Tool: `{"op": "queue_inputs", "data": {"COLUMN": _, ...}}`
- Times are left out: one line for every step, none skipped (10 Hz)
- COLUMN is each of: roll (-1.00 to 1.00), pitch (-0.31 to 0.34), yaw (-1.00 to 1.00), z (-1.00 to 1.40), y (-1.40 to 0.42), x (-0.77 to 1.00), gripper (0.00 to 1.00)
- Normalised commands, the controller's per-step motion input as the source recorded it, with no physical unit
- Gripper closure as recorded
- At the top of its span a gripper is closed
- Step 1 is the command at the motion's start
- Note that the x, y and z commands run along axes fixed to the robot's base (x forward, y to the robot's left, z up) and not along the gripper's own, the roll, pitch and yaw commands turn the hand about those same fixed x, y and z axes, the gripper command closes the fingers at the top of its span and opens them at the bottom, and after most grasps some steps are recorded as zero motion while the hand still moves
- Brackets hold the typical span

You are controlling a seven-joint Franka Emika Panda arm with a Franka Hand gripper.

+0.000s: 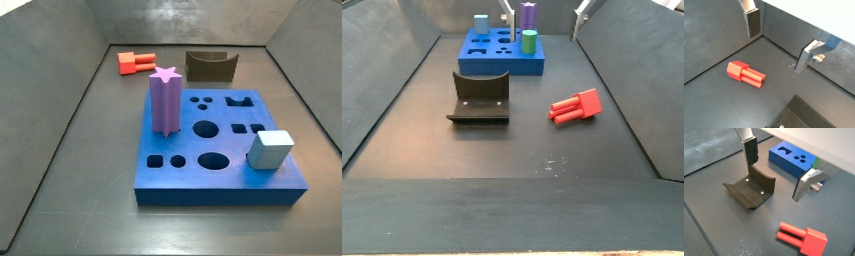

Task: Pick up the 3 prong object. Move up. Place the 3 prong object on the fixture. Regrasp the 3 prong object. Move to above the board. Insert the 3 prong object.
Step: Pick up the 3 prong object.

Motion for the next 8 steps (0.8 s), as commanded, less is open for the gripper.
{"op": "queue_inputs", "data": {"roll": 0.0, "pitch": -0.01, "yaw": 0.0, "z": 0.0, "y": 0.0, "x": 0.0, "gripper": 0.0}}
{"op": "queue_inputs", "data": {"roll": 0.0, "pitch": -0.084, "yaw": -0.62, "z": -0.26, "y": 0.04, "x": 0.0, "gripper": 0.0}}
{"op": "queue_inputs", "data": {"roll": 0.0, "pitch": -0.131, "yaw": -0.99, "z": -0.42, "y": 0.03, "x": 0.0, "gripper": 0.0}}
{"op": "queue_inputs", "data": {"roll": 0.0, "pitch": -0.124, "yaw": -0.94, "z": -0.5, "y": 0.06, "x": -0.08, "gripper": 0.0}}
{"op": "queue_inputs", "data": {"roll": 0.0, "pitch": -0.103, "yaw": -0.83, "z": -0.45, "y": 0.09, "x": -0.08, "gripper": 0.0}}
{"op": "queue_inputs", "data": {"roll": 0.0, "pitch": -0.104, "yaw": -0.81, "z": -0.47, "y": 0.05, "x": -0.19, "gripper": 0.0}}
{"op": "queue_inputs", "data": {"roll": 0.02, "pitch": -0.061, "yaw": -0.76, "z": -0.45, "y": 0.0, "x": -0.35, "gripper": 0.0}}
{"op": "queue_inputs", "data": {"roll": 0.02, "pitch": -0.05, "yaw": -0.79, "z": -0.37, "y": 0.0, "x": -0.32, "gripper": 0.0}}
